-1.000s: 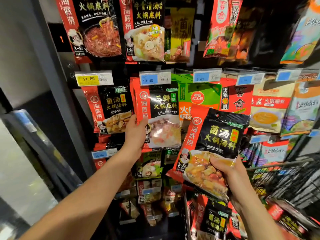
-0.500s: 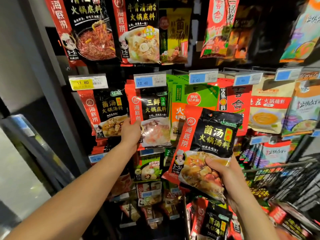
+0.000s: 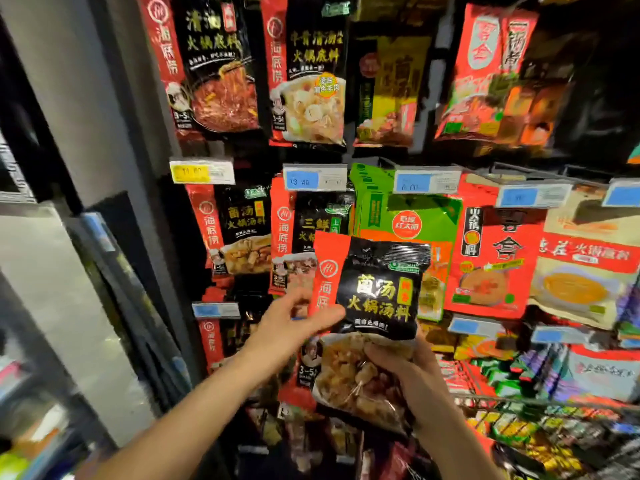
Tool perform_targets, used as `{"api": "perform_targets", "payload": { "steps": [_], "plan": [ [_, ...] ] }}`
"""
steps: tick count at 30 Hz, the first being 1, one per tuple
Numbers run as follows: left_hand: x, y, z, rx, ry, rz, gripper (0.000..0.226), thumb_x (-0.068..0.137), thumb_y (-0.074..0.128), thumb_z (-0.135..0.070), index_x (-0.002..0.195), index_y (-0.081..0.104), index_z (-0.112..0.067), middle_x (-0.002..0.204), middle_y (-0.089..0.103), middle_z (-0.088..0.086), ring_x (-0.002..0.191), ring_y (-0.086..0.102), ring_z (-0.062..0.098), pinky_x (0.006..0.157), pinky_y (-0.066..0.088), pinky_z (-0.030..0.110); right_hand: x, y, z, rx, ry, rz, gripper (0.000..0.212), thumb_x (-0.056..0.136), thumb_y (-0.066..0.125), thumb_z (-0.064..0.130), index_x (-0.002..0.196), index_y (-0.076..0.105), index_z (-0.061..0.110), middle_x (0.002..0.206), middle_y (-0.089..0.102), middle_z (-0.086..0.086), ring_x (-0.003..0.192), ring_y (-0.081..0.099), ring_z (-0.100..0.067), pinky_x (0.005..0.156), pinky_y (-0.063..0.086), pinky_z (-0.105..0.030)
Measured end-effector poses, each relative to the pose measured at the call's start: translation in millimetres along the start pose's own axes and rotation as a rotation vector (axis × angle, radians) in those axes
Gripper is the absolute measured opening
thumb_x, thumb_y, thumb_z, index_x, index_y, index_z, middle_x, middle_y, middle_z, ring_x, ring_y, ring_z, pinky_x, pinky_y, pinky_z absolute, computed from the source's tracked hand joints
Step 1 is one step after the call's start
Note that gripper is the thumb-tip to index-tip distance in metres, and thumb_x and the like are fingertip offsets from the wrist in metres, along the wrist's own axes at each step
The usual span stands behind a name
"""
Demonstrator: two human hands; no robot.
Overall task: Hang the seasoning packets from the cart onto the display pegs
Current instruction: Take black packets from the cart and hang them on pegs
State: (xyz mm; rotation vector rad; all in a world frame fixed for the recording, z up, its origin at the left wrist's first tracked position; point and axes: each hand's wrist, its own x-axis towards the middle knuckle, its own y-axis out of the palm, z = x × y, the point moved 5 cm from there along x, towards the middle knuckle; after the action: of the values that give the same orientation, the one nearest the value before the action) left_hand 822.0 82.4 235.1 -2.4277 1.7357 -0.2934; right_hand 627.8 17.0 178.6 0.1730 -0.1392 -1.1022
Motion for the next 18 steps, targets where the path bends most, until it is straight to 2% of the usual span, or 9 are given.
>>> {"api": "perform_targets", "payload": {
  "steps": [2, 4, 7, 8, 10, 12, 13, 16, 18],
  "plan": [
    [-11, 6, 2, 0.055, -0.030, -0.053, 0.080, 0.053, 0.091, -0.067, 0.122, 0.059, -0.042, 0.111, 0.071, -0.013, 0.101, 0.069, 0.007, 0.093, 0.053, 0.030, 7, 8, -2, -0.016, 0.015, -0.002, 0.075, 0.056, 0.095, 0.036, 0.124, 0.068, 0.018, 0.108, 0.077, -0.013, 0.102, 0.073, -0.037, 0.090, 0.059, -0.048],
    [-16, 0, 4, 0.079, -0.081, -0.166, 0.074, 0.052, 0.094, -0.062, 0.113, 0.057, -0.041, 0.109, 0.068, -0.002, 0.099, 0.069, 0.014, 0.091, 0.054, 0.032, 10, 17, -3, 0.012, 0.051, 0.044, 0.099, 0.056, 0.097, 0.044, 0.142, 0.055, 0.021, 0.119, 0.074, -0.011, 0.109, 0.071, -0.035, 0.096, 0.058, -0.054],
    [-23, -16, 13, 0.031, -0.138, -0.279, 0.078, 0.048, 0.094, -0.060, 0.108, 0.060, -0.026, 0.096, 0.069, 0.009, 0.087, 0.068, 0.017, 0.085, 0.056, 0.037, 8, 33, 3, 0.100, 0.068, 0.188, 0.072, 0.075, 0.081, 0.032, 0.140, 0.054, 0.020, 0.116, 0.074, -0.018, 0.104, 0.074, -0.035, 0.089, 0.061, -0.049],
    [-26, -23, 15, -0.016, -0.148, -0.313, 0.080, 0.047, 0.096, -0.059, 0.110, 0.060, -0.025, 0.093, 0.070, 0.004, 0.087, 0.070, 0.015, 0.085, 0.057, 0.035, 7, 38, 3, 0.111, 0.087, 0.236, 0.071, 0.080, 0.079, 0.038, 0.142, 0.052, 0.020, 0.120, 0.074, -0.016, 0.109, 0.073, -0.034, 0.091, 0.060, -0.048],
    [-32, -35, 22, -0.153, -0.158, -0.351, 0.079, 0.054, 0.098, -0.046, 0.120, 0.058, -0.025, 0.101, 0.075, 0.000, 0.093, 0.074, 0.017, 0.086, 0.059, 0.036, 11, 42, -3, 0.105, 0.155, 0.216, 0.091, 0.080, 0.078, 0.063, 0.152, 0.042, 0.022, 0.137, 0.066, -0.008, 0.127, 0.063, -0.031, 0.105, 0.052, -0.053],
    [-36, -45, 28, -0.308, -0.169, -0.378, 0.072, 0.064, 0.093, -0.029, 0.125, 0.058, -0.015, 0.100, 0.077, 0.006, 0.090, 0.076, 0.023, 0.078, 0.060, 0.037, 18, 41, -13, 0.032, 0.144, 0.180, 0.090, 0.080, 0.070, 0.076, 0.153, 0.044, 0.029, 0.155, 0.050, -0.003, 0.143, 0.047, -0.029, 0.114, 0.041, -0.056],
    [-36, -51, 30, -0.376, -0.176, -0.387, 0.068, 0.066, 0.090, -0.023, 0.126, 0.060, -0.009, 0.100, 0.078, 0.011, 0.088, 0.076, 0.027, 0.076, 0.060, 0.037, 18, 45, -11, 0.005, 0.149, 0.141, 0.087, 0.082, 0.068, 0.073, 0.153, 0.044, 0.028, 0.156, 0.046, -0.002, 0.143, 0.045, -0.029, 0.115, 0.040, -0.056],
    [-37, -68, 32, -0.514, -0.192, -0.395, 0.059, 0.070, 0.085, -0.018, 0.125, 0.065, -0.004, 0.107, 0.075, 0.023, 0.091, 0.075, 0.036, 0.077, 0.062, 0.043, 19, 44, -7, -0.025, 0.166, 0.091, 0.099, 0.082, 0.070, 0.068, 0.159, 0.030, 0.021, 0.158, 0.042, -0.012, 0.142, 0.044, -0.032, 0.118, 0.036, -0.050],
    [-31, -88, 33, -0.504, -0.178, -0.418, 0.057, 0.073, 0.084, -0.017, 0.125, 0.065, -0.005, 0.109, 0.075, 0.023, 0.094, 0.074, 0.038, 0.078, 0.062, 0.044, 25, 40, -7, -0.056, 0.183, 0.070, 0.085, 0.096, 0.063, 0.054, 0.162, 0.024, 0.015, 0.165, 0.029, -0.011, 0.150, 0.032, -0.031, 0.121, 0.030, -0.045]
  ]
}}
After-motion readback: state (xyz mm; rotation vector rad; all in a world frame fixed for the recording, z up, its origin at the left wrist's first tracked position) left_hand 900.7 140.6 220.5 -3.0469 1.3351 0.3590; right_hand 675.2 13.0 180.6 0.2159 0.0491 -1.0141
